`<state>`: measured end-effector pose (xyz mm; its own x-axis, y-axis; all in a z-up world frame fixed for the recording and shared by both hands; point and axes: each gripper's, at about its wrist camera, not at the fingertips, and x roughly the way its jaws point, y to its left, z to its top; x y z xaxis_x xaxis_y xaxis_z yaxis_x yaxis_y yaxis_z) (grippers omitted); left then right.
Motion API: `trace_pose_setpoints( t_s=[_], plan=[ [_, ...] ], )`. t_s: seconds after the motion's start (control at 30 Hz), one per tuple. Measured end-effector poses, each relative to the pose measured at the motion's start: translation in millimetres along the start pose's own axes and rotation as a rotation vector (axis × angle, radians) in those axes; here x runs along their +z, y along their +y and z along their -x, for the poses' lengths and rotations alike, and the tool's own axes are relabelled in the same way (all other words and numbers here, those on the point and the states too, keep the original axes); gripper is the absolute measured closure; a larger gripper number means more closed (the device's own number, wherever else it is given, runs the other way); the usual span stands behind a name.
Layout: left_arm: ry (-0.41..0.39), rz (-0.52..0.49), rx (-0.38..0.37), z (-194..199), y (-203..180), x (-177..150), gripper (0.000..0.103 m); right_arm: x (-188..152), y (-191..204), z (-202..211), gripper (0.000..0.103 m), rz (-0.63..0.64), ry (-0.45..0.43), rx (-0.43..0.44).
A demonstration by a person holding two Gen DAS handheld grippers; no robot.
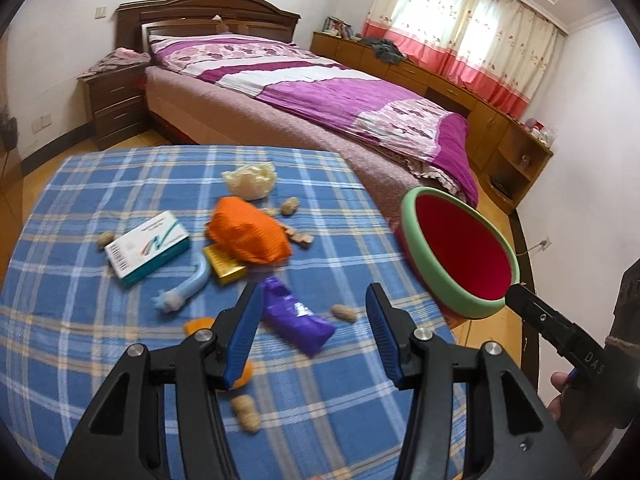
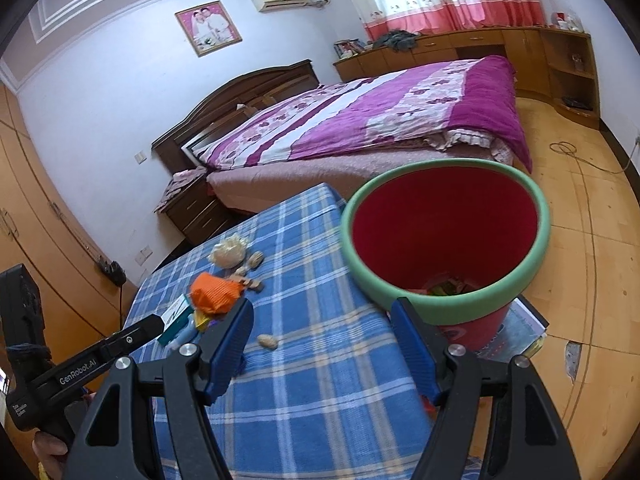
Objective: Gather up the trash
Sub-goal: 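Lower the left tool onto the orange knotted mesh bag and grasp it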
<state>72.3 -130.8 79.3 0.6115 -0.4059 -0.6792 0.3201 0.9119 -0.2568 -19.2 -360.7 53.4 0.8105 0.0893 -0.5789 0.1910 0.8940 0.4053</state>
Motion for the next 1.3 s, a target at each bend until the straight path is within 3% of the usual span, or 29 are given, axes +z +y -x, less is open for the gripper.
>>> trace_pose_setpoints(
  t_s=[0.3, 0.83, 1.3],
  plan=[
    [0.003, 0.045, 0.038, 9.7, 34.4, -12.4, 0.049, -15.1, 24.2, -10.6, 0.029, 0.027, 0.035, 0.005],
    [0.06, 0.113, 0.114, -6.9, 86.1, -33.3, 0.049, -30.5, 47.0, -28.6, 0.029, 0.057, 0.083, 0.002],
    [0.13, 0.103, 0.111, -31.4, 87.4, -44.7, 0.049, -34.3, 47.6, -37.4, 0.029, 0.054, 0.112, 0.002]
  ],
)
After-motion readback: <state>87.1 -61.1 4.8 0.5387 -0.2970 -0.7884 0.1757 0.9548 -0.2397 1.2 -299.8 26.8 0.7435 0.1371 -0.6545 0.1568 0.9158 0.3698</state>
